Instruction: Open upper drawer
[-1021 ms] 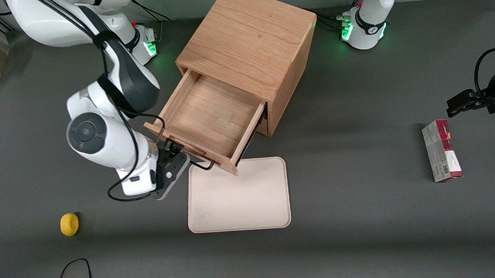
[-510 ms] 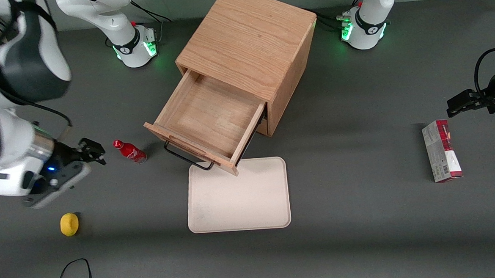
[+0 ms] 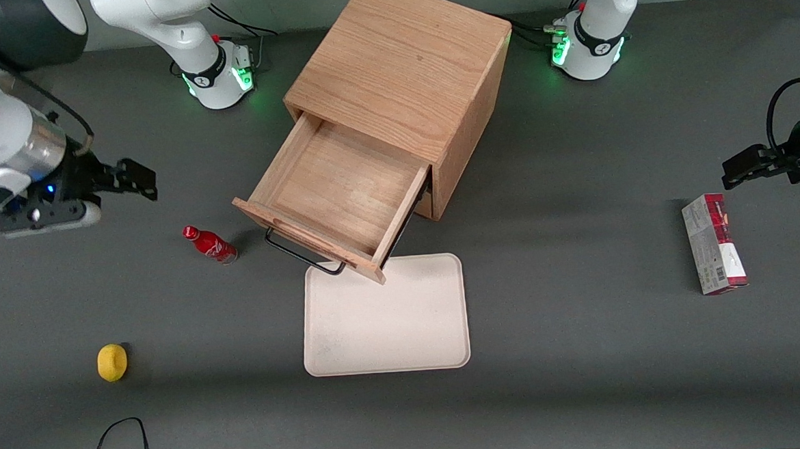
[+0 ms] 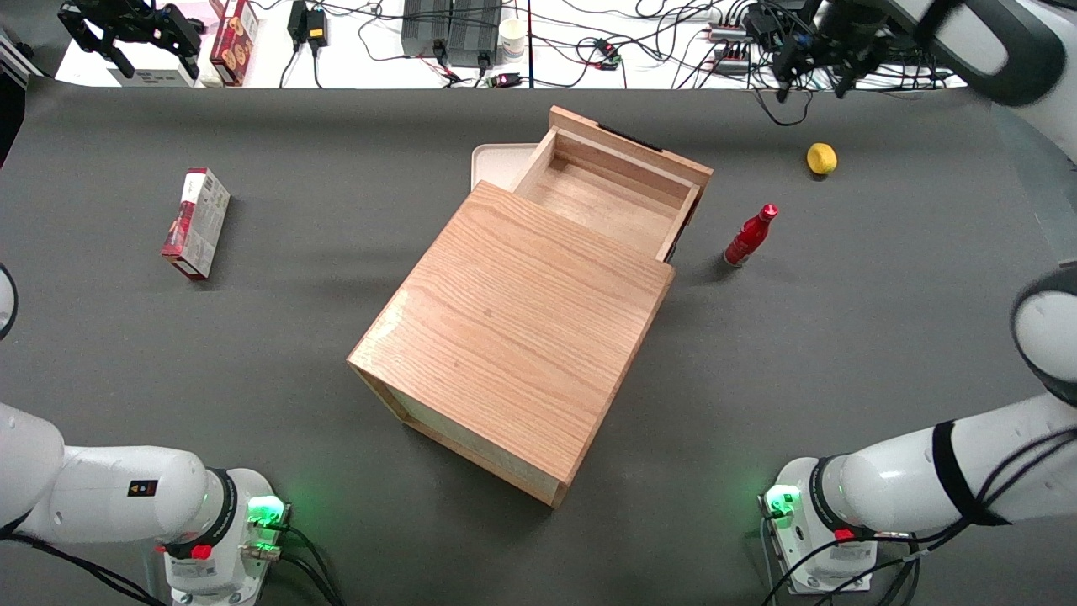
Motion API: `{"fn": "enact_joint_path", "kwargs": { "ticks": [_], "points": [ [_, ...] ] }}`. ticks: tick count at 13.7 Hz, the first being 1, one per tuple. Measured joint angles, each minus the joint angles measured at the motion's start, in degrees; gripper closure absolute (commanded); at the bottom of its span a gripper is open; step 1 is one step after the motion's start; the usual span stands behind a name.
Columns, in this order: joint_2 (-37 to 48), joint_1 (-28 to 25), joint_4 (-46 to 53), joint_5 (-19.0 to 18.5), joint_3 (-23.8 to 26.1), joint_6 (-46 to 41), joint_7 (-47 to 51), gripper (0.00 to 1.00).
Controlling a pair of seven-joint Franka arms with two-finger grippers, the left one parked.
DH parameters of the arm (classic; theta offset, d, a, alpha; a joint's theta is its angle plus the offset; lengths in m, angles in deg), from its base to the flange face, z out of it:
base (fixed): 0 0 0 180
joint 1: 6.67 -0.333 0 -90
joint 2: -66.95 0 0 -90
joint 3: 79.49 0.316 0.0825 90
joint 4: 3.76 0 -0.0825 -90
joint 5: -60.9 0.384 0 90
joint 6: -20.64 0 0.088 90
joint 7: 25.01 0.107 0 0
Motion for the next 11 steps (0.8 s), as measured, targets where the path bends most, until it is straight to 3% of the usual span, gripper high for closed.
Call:
{"fn": "enact_joint_path", "kwargs": {
  "ticks": [4,11],
  "points": [
    [10.7,0.3,-9.7,-1.3,-2.8,1.2,0.3,0.00],
    [10.5,0.4,-10.7,-0.9,-4.6,3.2,0.7,0.00]
  ]
}}
